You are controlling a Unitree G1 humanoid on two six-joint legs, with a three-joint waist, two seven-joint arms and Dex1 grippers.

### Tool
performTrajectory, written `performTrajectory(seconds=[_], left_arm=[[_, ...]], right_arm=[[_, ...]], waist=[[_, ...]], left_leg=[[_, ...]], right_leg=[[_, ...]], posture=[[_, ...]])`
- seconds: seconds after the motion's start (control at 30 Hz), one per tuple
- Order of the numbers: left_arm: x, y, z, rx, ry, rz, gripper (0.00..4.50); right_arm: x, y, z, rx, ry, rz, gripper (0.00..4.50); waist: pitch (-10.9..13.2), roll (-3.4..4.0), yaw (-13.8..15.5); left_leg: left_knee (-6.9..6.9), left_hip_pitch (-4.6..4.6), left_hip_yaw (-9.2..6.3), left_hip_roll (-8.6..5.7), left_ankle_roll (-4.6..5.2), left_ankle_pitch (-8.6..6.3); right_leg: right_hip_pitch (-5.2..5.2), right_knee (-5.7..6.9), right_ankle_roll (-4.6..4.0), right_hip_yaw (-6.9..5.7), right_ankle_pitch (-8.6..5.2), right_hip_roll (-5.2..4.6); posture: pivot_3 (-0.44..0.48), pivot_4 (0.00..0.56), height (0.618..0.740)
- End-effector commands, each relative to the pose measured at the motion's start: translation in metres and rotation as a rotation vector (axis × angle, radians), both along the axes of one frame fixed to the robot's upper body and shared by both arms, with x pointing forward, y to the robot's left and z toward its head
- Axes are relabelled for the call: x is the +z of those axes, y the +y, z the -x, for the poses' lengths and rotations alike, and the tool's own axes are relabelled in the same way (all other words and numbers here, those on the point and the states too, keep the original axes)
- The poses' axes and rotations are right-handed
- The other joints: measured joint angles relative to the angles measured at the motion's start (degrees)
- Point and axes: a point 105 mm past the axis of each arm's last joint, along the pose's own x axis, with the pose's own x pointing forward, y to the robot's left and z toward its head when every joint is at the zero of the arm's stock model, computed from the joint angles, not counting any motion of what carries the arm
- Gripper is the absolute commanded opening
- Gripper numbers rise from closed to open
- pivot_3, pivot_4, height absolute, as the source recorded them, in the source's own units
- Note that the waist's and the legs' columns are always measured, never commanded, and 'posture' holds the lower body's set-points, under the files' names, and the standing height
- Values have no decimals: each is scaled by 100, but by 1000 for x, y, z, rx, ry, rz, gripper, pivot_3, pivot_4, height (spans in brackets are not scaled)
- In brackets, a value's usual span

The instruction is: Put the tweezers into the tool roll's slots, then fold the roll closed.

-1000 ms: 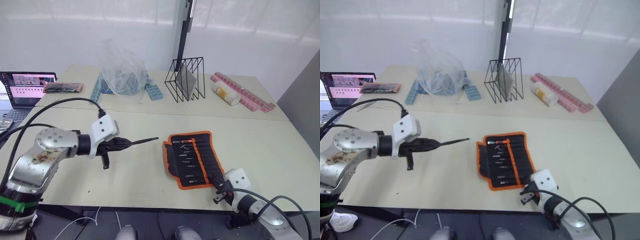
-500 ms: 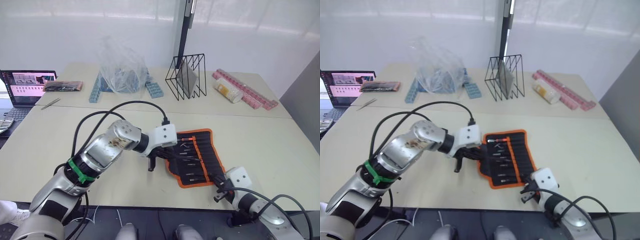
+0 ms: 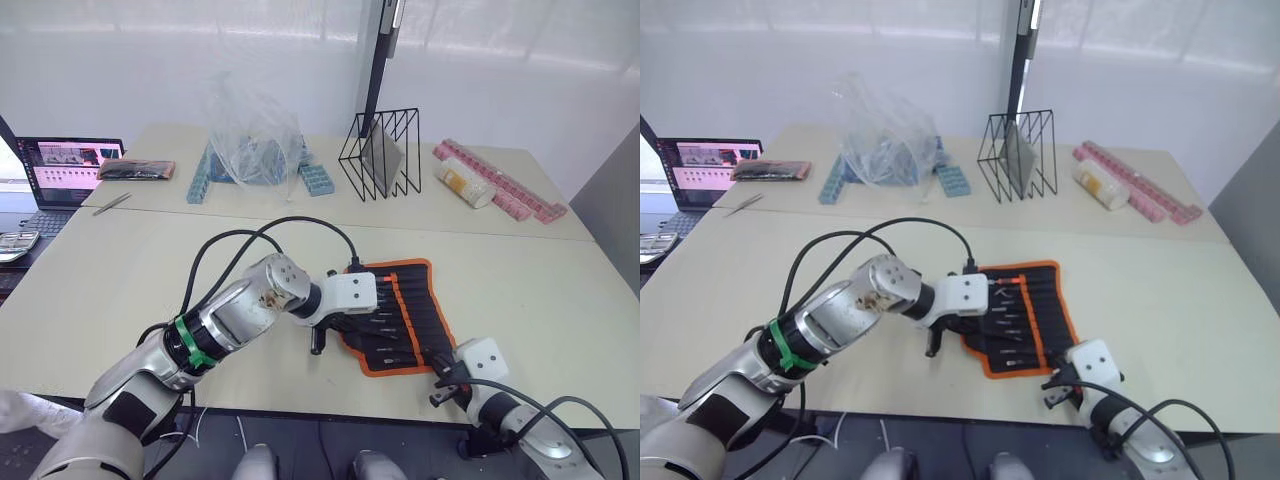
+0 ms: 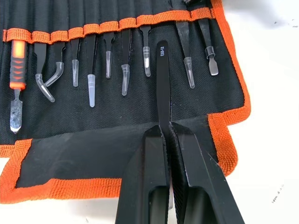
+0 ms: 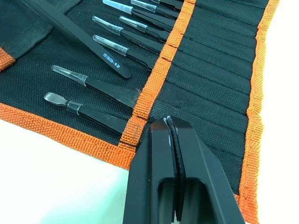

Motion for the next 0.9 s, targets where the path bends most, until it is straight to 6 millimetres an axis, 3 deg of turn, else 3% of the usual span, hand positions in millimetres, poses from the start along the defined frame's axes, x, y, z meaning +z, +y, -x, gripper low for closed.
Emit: performTrajectory(seconds=[0.03, 0.6, 0.9], left_arm=[[5, -9, 0, -25, -52, 1, 27], [-26, -61, 8, -51, -31, 38, 27], [-35, -102, 2, -39, -13, 194, 27]], right_arm=[[-33, -4, 15, -39, 162, 8, 0], [-32, -2, 19, -53, 167, 0, 0], [-32, -3, 22, -58, 174, 1, 0]], waist=[[0, 0, 6], [-4, 7, 28], [-12, 16, 142]], left_leg=[[1, 0, 0, 0, 0, 0], [9, -3, -4, -5, 1, 0], [26, 0, -11, -17, 2, 1]], right_leg=[[0, 1, 0, 0, 0, 0], [3, 5, 1, -1, 0, -1], [16, 10, 3, -2, -1, -9]], posture=[[0, 150, 705], [0, 150, 705], [0, 150, 705]])
